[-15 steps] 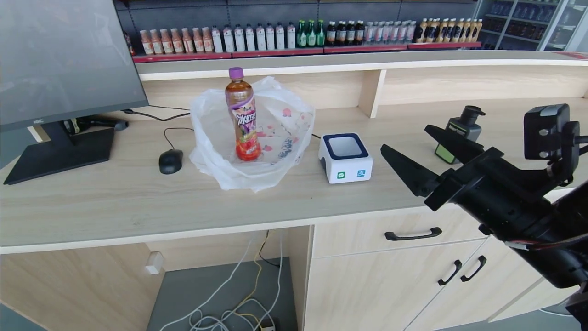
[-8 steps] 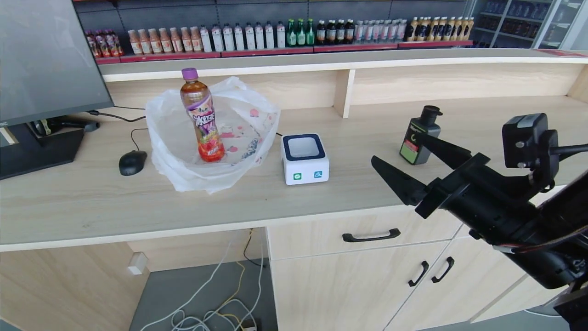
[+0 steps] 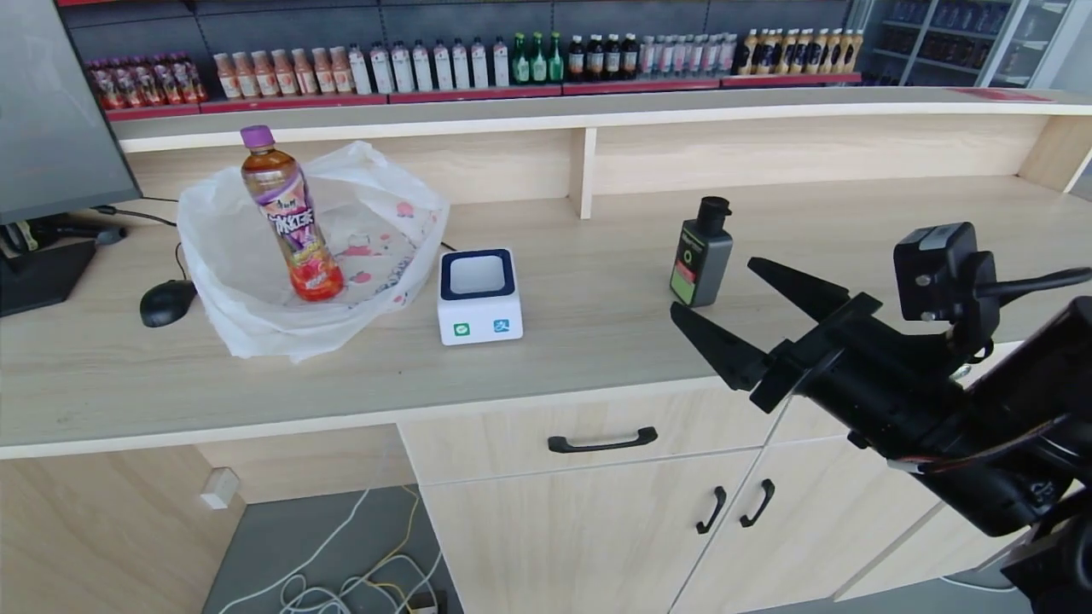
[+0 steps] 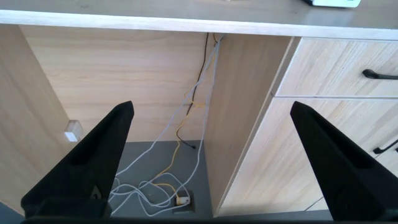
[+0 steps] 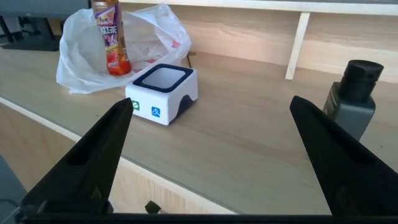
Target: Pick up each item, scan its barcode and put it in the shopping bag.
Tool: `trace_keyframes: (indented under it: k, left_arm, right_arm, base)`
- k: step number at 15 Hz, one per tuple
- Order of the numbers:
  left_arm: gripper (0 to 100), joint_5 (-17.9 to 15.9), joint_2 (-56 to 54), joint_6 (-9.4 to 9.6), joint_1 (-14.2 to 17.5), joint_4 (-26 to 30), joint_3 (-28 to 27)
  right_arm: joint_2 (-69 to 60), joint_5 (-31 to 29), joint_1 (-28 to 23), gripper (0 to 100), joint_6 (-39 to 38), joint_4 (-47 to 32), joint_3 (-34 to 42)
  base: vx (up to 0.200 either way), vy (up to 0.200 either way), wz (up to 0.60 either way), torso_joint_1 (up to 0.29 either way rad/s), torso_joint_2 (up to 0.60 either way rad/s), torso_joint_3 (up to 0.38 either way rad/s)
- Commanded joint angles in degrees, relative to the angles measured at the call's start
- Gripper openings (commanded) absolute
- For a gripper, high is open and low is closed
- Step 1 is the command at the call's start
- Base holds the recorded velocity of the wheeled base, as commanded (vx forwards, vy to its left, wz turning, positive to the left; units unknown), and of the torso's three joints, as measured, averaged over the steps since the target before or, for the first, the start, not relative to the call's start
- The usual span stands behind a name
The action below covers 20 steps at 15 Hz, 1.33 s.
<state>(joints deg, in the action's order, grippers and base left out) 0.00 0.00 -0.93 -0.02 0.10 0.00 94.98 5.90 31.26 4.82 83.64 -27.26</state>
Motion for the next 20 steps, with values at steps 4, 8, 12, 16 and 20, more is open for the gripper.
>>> trace_keyframes:
  k: [4,8,12,16,20]
  left_arm:
    - [100,0.0,0.0,0.40,0.0,-0.1,0.0]
    - [100,0.0,0.0,0.66,0.0,-0.1,0.0]
    - [100,0.0,0.0,0.66,0.0,-0.1,0.0]
    - [100,0.0,0.0,0.66,0.0,-0.1,0.0]
    - [100,0.0,0.0,0.66,0.0,-0.1,0.0]
  right_arm:
    - [0.8,-0.1,-1.1,100,-0.1,0.5,-1.9]
    - [1.6,-0.1,-6.5,100,-0.1,0.5,-4.6]
    - [4.5,0.1,-11.2,100,-0.2,0.0,-6.6]
    - [7.4,0.2,-12.0,100,-1.0,-6.6,-13.3]
    - [9.7,0.2,-12.2,100,-1.2,-15.2,-22.0]
  base:
    - [0.000,0.000,0.00,0.000,0.00,0.000]
    - [0.000,0.000,0.00,0.000,0.00,0.000]
    - [0.000,0.000,0.00,0.000,0.00,0.000]
    - [0.000,0.000,0.00,0.000,0.00,0.000]
    - [0.000,0.000,0.00,0.000,0.00,0.000]
